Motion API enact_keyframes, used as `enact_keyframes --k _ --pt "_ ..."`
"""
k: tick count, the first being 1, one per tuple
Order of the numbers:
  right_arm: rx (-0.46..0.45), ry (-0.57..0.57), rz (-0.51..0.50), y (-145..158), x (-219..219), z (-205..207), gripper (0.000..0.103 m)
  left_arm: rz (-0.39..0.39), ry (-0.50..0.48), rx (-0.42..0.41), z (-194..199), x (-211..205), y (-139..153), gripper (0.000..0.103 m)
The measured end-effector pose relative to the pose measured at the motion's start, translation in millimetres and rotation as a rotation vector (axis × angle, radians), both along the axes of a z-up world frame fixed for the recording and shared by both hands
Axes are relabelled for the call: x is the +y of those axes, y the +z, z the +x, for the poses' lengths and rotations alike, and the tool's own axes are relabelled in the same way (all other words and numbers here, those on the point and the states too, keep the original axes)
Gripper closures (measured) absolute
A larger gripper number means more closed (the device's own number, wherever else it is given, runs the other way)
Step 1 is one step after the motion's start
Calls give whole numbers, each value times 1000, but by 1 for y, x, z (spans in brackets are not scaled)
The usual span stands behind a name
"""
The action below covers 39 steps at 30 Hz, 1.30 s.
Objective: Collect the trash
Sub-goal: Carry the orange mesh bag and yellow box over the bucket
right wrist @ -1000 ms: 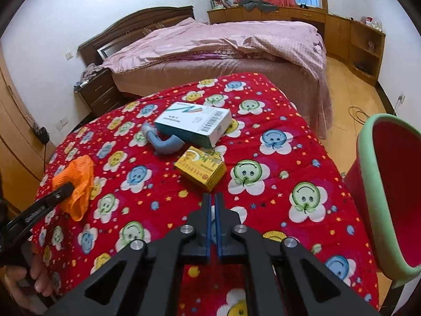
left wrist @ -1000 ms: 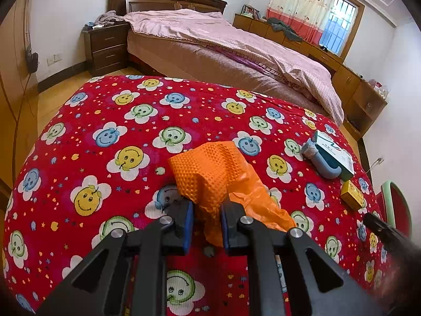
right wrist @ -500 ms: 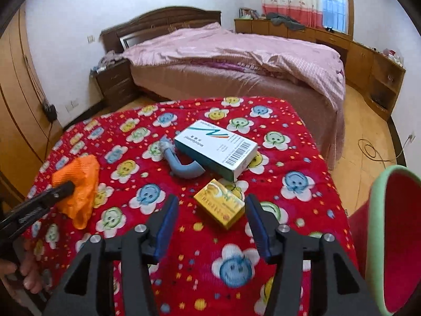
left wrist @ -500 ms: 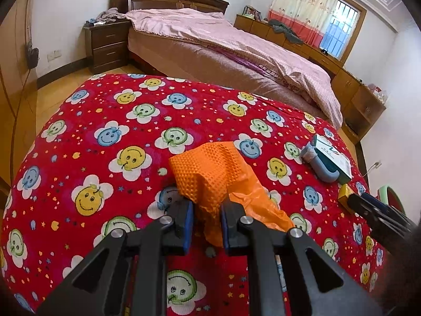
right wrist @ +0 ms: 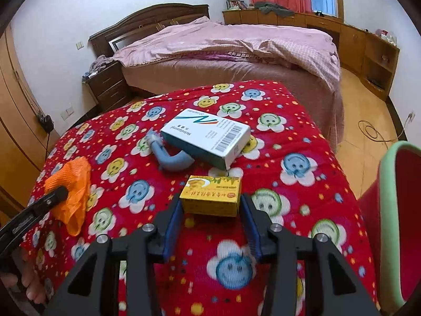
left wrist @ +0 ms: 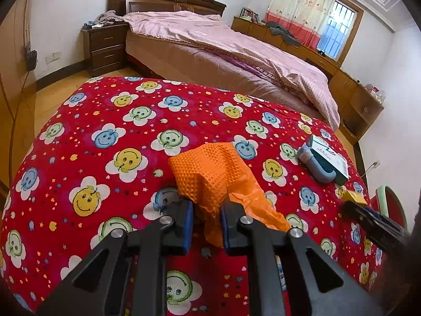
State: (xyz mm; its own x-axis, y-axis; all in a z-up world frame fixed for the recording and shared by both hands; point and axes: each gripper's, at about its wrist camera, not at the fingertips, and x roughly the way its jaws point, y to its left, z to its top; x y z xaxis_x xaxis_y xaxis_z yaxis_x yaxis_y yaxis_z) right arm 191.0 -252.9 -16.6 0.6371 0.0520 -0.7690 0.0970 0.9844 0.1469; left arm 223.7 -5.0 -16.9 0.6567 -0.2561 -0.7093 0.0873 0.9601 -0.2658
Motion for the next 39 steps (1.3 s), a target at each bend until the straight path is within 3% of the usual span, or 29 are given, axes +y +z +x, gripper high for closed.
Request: enact_keyframes --k 7,19,31,39 --pt "-30 -28 43 24 -16 -51 56 -1 -29 -24 -6 -7 7 86" --pt "-110 -233 137 53 -94 -145 56 -19 -121 -52 -30 -44 54 86" --pt "-164 -410 225 52 -168 -211 56 -46 -336 -38 -64 -140 89 86" --pt "-200 -486 254 51 -208 -238 56 -7 -509 -28 -80 -228 95 86"
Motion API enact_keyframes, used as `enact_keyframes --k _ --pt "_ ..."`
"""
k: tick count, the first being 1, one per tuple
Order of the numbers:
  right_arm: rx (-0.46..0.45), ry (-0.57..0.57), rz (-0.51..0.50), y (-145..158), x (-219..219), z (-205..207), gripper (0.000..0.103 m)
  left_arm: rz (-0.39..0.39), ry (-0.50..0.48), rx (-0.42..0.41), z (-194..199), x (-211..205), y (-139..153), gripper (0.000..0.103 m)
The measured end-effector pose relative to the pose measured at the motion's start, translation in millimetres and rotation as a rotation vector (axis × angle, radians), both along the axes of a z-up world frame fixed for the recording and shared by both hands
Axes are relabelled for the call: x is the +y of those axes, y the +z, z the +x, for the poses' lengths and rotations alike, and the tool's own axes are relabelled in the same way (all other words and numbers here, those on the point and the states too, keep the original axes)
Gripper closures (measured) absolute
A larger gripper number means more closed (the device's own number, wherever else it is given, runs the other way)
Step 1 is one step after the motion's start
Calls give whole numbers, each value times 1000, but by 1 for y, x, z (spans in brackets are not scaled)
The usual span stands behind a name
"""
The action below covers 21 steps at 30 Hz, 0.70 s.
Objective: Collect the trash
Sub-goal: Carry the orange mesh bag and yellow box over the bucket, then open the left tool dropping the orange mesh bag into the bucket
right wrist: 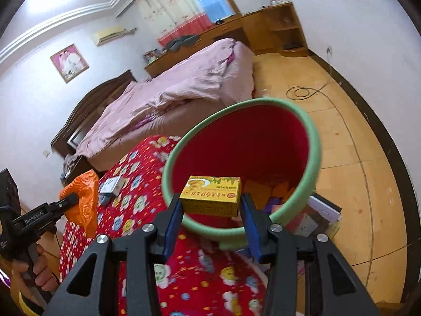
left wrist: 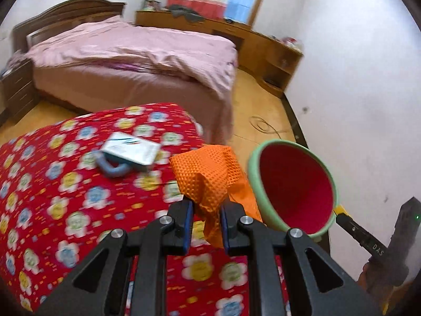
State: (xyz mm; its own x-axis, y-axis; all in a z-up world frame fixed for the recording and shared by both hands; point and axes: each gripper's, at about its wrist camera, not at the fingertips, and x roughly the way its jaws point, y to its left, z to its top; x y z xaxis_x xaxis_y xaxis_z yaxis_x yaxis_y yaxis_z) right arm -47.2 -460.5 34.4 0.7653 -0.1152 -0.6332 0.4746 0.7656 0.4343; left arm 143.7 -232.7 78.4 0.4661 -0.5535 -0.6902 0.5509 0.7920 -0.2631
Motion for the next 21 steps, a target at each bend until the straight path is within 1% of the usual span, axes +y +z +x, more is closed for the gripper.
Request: enact_keyframes --k 6,10,14,18,20,21 --pt "-7 -59 1 -2 -29 -17 56 24 -108 20 -6 -61 -9 86" --pt "-3 -98 7 -5 -46 -27 56 43 -163 28 -12 -96 -18 86" --pt "5 -135 19 -10 -62 -35 56 72 -193 16 -14 -126 -29 86" --pt "9 -149 24 -13 -72 -37 56 81 -212 29 -12 -141 -38 85" --pt "8 -150 25 -14 -76 -37 56 85 -212 27 -12 -145 -42 79" --pt "9 -150 25 -14 -77 -35 56 84 -214 30 -11 -146 -43 73"
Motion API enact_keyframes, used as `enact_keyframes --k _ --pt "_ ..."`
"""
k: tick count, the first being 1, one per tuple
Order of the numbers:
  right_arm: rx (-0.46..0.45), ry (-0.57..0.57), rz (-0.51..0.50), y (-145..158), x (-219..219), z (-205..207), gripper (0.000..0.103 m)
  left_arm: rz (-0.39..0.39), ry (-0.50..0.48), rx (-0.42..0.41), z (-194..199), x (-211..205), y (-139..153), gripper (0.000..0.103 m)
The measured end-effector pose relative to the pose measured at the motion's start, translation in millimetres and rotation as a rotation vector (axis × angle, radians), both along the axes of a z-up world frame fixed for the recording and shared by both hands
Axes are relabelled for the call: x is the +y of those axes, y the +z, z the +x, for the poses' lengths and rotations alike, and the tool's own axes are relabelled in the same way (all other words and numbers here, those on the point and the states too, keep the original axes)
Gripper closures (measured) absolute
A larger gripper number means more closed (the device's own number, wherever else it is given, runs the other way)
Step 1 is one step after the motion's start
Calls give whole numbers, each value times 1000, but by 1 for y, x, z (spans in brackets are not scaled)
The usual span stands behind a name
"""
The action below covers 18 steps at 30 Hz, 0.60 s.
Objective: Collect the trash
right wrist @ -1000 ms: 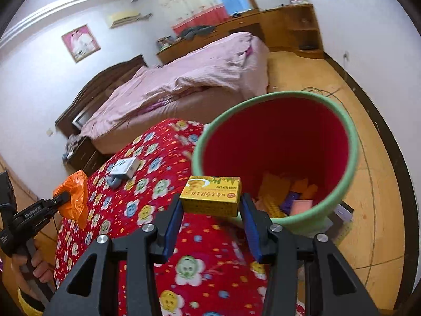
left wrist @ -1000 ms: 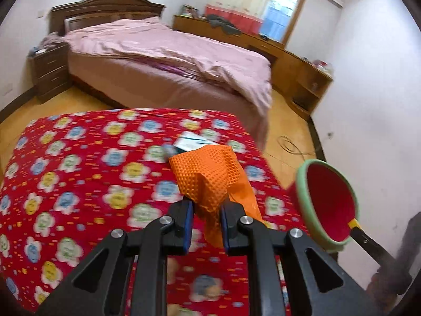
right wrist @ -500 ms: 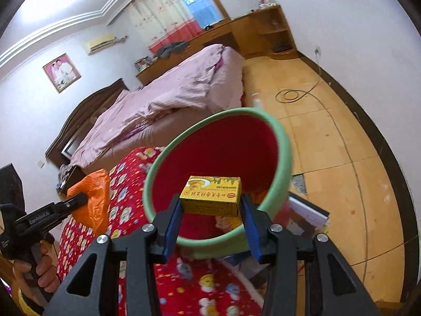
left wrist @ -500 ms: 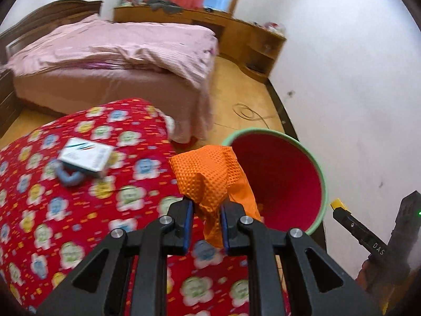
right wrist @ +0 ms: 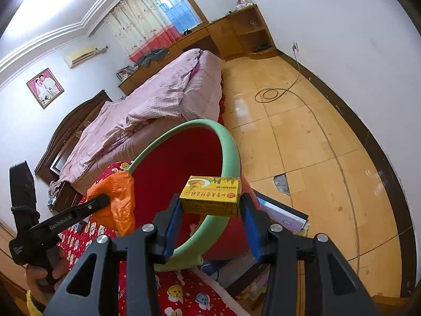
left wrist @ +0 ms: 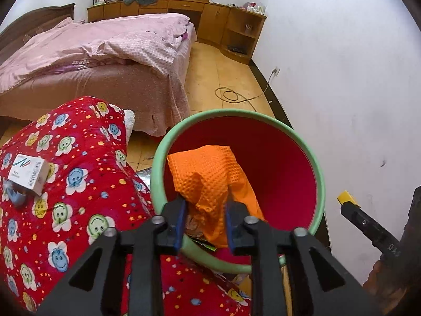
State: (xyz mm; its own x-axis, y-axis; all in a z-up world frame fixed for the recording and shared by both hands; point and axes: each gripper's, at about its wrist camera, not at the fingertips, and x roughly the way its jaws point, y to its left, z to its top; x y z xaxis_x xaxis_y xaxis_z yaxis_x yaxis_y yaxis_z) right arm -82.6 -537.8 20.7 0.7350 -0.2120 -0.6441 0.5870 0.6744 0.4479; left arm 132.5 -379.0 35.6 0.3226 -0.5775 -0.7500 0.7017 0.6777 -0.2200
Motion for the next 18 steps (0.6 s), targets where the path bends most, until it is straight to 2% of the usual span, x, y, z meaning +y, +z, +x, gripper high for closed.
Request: enact_keyframes --k 1,3,10,18 --pt "0 1 0 0 -1 1 56 -1 -1 4 2 -2 -2 68" --pt "0 2 1 -1 -1 1 56 -9 -1 14 3 -2 -3 65" --pt "5 40 -6 1 5 15 56 -10 13 6 5 7 1 65" --pt "4 116 -27 8 22 49 55 -10 111 -12 26 43 6 65"
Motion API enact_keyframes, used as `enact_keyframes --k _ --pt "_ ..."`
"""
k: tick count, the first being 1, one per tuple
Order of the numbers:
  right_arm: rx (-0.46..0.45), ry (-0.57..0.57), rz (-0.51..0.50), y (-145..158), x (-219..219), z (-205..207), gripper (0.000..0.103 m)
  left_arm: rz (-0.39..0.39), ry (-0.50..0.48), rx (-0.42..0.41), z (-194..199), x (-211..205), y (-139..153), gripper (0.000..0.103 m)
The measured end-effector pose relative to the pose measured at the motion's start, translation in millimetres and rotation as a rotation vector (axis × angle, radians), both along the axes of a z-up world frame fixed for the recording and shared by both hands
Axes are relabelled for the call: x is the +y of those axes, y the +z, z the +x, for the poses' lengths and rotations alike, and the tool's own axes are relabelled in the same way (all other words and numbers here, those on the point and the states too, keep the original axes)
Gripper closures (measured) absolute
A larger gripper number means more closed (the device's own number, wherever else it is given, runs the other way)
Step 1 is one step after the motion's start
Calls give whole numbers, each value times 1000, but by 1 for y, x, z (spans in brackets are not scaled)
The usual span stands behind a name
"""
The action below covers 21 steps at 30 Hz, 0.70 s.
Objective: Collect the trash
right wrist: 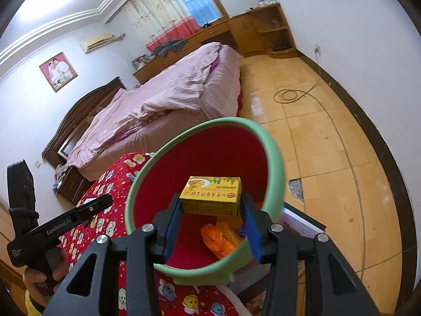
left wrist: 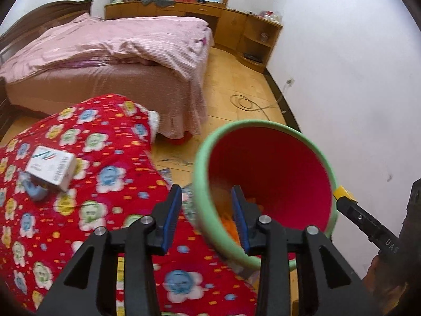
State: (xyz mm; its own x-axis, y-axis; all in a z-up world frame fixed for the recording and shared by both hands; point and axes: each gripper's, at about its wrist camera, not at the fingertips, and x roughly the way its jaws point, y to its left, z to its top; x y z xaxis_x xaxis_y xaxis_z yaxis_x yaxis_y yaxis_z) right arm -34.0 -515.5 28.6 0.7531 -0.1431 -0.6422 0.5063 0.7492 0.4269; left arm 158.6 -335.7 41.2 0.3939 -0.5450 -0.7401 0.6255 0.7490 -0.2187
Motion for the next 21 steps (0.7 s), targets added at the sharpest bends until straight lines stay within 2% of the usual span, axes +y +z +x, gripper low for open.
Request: enact_keyframes --k 5,8,11,21 --pt "14 36 12 -4 8 17 53 12 91 -2 19 35 -1 65" --pt "27 36 10 -8 9 23 43 12 161 3 35 62 -2 65" --pt "36 30 17 -10 9 28 40 10 213 4 46 83 -2 65" --pt "35 39 21 -9 18 39 38 54 406 4 89 141 -11 64"
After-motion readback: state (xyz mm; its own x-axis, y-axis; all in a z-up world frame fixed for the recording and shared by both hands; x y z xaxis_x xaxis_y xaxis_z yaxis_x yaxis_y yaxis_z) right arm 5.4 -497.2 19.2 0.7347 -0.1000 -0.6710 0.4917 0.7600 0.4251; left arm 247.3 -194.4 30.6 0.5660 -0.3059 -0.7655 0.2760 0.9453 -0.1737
